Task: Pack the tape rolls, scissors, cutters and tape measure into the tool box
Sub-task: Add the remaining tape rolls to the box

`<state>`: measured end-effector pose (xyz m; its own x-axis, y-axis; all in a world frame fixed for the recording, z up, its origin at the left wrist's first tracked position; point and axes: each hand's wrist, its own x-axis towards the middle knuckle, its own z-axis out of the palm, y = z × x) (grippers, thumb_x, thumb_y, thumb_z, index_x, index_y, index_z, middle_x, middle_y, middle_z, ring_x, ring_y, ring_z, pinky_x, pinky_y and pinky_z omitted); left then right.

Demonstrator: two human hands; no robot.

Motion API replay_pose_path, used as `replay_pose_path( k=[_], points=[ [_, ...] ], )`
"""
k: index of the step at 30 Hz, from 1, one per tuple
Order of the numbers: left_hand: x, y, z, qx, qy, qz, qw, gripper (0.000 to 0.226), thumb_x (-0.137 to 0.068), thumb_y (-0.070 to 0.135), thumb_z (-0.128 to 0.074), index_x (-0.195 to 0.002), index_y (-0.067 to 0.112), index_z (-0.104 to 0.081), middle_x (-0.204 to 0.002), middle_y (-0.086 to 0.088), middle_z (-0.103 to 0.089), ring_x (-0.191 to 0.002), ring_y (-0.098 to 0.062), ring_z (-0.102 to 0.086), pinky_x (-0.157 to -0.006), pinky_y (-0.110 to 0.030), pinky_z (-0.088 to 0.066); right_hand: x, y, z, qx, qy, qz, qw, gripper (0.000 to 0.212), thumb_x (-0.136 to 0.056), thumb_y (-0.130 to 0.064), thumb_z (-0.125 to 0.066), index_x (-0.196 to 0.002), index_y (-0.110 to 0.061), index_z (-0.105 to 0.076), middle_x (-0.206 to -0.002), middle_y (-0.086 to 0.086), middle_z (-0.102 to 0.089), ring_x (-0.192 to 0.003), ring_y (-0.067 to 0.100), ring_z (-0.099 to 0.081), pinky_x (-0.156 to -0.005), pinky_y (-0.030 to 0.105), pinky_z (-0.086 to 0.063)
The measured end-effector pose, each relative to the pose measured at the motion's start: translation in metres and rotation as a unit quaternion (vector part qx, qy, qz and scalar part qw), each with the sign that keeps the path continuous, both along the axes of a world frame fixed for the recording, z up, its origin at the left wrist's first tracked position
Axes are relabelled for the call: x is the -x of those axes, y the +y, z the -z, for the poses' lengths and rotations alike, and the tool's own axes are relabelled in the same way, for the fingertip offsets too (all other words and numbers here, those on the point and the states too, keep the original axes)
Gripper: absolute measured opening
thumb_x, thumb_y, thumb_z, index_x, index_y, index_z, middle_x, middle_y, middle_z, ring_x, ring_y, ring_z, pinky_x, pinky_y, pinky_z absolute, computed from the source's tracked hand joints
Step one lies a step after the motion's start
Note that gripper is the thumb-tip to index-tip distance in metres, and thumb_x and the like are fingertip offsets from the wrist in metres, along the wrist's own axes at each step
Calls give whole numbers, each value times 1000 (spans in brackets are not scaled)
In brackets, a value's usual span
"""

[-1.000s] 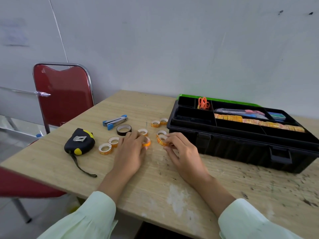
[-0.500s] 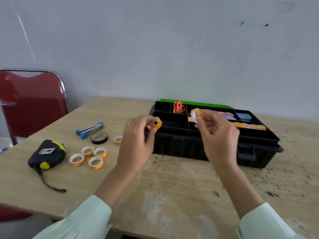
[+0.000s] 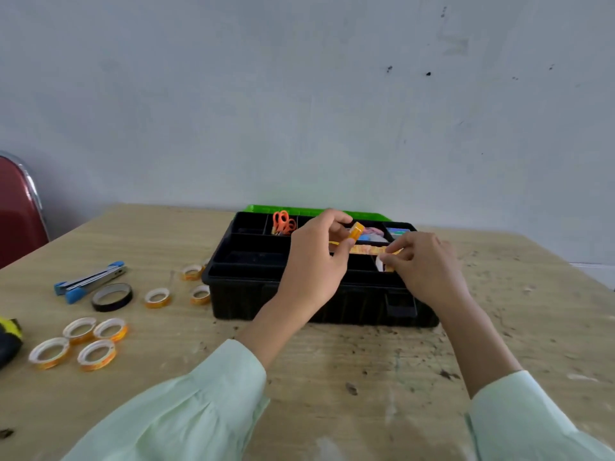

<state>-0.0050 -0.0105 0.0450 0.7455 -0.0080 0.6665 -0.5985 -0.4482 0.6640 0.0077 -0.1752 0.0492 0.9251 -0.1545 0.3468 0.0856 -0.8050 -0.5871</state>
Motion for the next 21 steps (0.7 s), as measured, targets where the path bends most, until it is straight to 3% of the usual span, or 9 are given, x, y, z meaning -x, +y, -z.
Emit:
replay_pose_path(
  k=[4,6,8,9,10,13,18,21],
  points=[
    [-11,-12,-3,-12,46,6,999,28,-87,10,-64,-115,14,-62,-90,3,-66,-86,-7,-61,-76,-11,-47,-3,-3,-1,57,32,-42,997,22,-93,-29,-58,-80,-20,-72,-62,-6,-58,-59,8,-49,-49,10,-35],
    [-14,-17,-4,-15,71,23,997,26,-88,11,-63,-113,13,-65,-90,2,-65,-83,-8,-62,-78,-14,-48,-3,-5,0,45,31,-59,997,25,-96,-26,-54,-81,-19,-72,-59,-6,-55,-56,7,-46,-51,9,-36],
    [-17,-23,-5,-10,92,43,995,23,-88,12,-63,-111,13,-65,-88,4,-63,-81,-10,-65,-82,-26,-54,-4,-8,2,-34,0,-63,997,21,-96,-24,-53,-93,-19,-73,-75,-4,-65,-70,12,-57,-62,12,-39],
    [-18,-26,-5,-4,97,48,994,23,-88,13,-63,-110,14,-65,-87,5,-62,-80,-10,-65,-81,-28,-56,-3,-9,2,-104,-18,-63,992,19,-95,-25,-54,-98,-20,-72,-84,-5,-69,-79,13,-62,-70,20,-45],
    [-20,-30,-5,4,98,48,994,23,-87,14,-64,-110,13,-65,-87,5,-62,-79,-8,-65,-79,-25,-56,-2,-9,1,-172,-33,-66,982,16,-94,-27,-55,-100,-22,-69,-88,-5,-71,-83,13,-64,-73,26,-47],
    [-23,-41,-6,35,98,50,993,25,-82,12,-70,-105,11,-61,-82,5,-64,-68,1,-61,-65,-5,-48,2,-10,-4,-281,-44,-89,954,16,-90,-29,-63,-103,-20,-66,-83,-4,-74,-74,6,-69,-67,22,-45],
    [-28,-50,2,1,97,79,992,23,-84,7,-67,-104,11,-57,-89,-1,-67,-80,-5,-63,-68,-9,-49,-2,-27,-5,-242,-67,-42,967,19,-83,-5,-66,-97,-18,-69,-66,-4,-73,-69,8,-69,-72,29,-52],
    [-32,-47,6,-37,77,70,994,13,-86,3,-61,-97,11,-62,-87,-1,-64,-81,-9,-62,-70,-12,-50,-6,-35,-4,-197,-44,-32,979,21,-83,-5,-64,-97,-21,-68,-65,-4,-72,-74,14,-70,-76,38,-55]
  ],
)
